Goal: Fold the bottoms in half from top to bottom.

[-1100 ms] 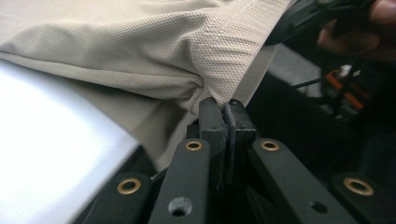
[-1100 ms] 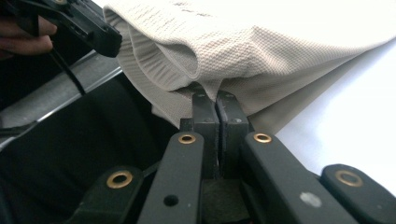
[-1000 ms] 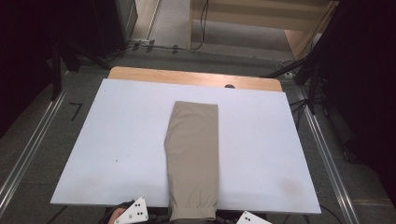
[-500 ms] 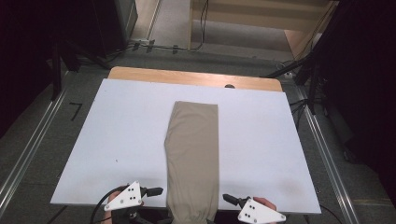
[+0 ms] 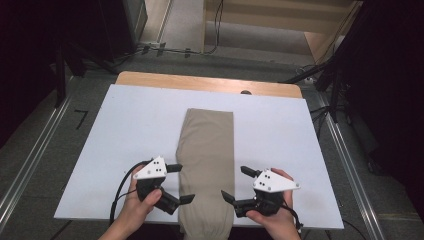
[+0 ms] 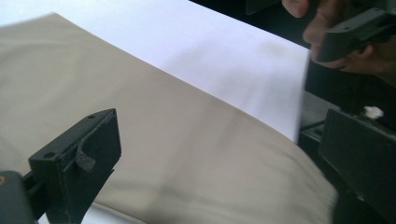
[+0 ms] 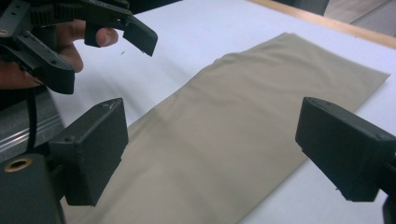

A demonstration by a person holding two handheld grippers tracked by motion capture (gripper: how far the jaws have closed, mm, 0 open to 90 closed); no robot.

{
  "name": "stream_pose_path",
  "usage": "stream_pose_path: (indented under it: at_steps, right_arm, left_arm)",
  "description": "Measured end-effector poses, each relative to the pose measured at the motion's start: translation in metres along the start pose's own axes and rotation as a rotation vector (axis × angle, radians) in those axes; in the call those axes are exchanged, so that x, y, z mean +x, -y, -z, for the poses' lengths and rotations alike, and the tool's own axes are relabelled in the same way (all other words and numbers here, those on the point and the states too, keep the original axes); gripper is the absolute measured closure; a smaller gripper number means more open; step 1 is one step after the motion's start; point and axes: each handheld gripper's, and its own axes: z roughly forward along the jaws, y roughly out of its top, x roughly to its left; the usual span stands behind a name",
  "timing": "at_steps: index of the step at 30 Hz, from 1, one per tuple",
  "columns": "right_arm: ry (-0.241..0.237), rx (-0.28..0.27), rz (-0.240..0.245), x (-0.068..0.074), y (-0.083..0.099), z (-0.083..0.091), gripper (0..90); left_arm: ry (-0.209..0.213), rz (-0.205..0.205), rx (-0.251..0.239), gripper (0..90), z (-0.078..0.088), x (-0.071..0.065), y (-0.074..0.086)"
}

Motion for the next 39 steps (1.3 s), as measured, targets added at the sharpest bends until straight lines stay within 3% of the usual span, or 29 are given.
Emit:
stream_pose_path:
  at_steps: [3,5,8,13,20,23,27,30,31,33,35,37,39]
  right_arm:
    - [-0.016,0.011,0.020,-0.016,-0.007,-0.011,0.0]
    - [-0.022,0.012,0.012,-0.028,-0.011,-0.019,0.0]
    - [0.005,0.020,0.008,-0.046,-0.015,-0.030,0.0]
    - [0.036,0.015,-0.060,-0.082,-0.020,-0.052,0.0]
    - [0.030,0.065,-0.102,-0.122,-0.027,-0.089,0.0]
    - [0.045,0.094,-0.144,-0.143,-0.028,-0.107,0.0]
    - [0.056,0.129,-0.187,-0.166,-0.029,-0.124,0.0]
    - [0.062,0.162,-0.224,-0.183,-0.028,-0.138,0.0]
    - [0.071,0.174,-0.228,-0.186,-0.028,-0.141,1.5]
    - [0.122,0.198,-0.225,-0.193,-0.028,-0.149,14.0]
    - [0.135,0.209,-0.238,-0.200,-0.029,-0.154,14.6]
    - [0.187,0.239,-0.252,-0.207,-0.030,-0.160,20.7]
    - [0.190,0.246,-0.256,-0.212,-0.030,-0.165,26.0]
  left_arm:
    - [-0.005,0.031,-0.020,0.0,-0.004,0.020,-0.009]
    - [-0.016,0.030,-0.019,0.0,-0.009,0.034,-0.015]
    - [-0.033,0.031,-0.023,0.0,-0.014,0.051,-0.023]
    - [-0.063,0.042,-0.034,0.0,-0.025,0.084,-0.035]
    - [-0.107,0.090,0.023,0.0,-0.050,0.140,-0.046]
    - [-0.135,0.119,0.044,1.8,-0.060,0.161,-0.048]
    - [-0.167,0.177,0.054,6.5,-0.070,0.186,-0.052]
    - [-0.193,0.193,0.085,11.8,-0.077,0.197,-0.054]
    - [-0.210,0.205,0.101,13.5,-0.081,0.201,-0.055]
    - [-0.233,0.225,0.128,15.5,-0.086,0.208,-0.057]
    - [-0.249,0.235,0.152,21.5,-0.091,0.214,-0.058]
    - [-0.265,0.244,0.178,27.4,-0.096,0.219,-0.057]
    - [-0.295,0.249,0.193,34.6,-0.101,0.223,-0.056]
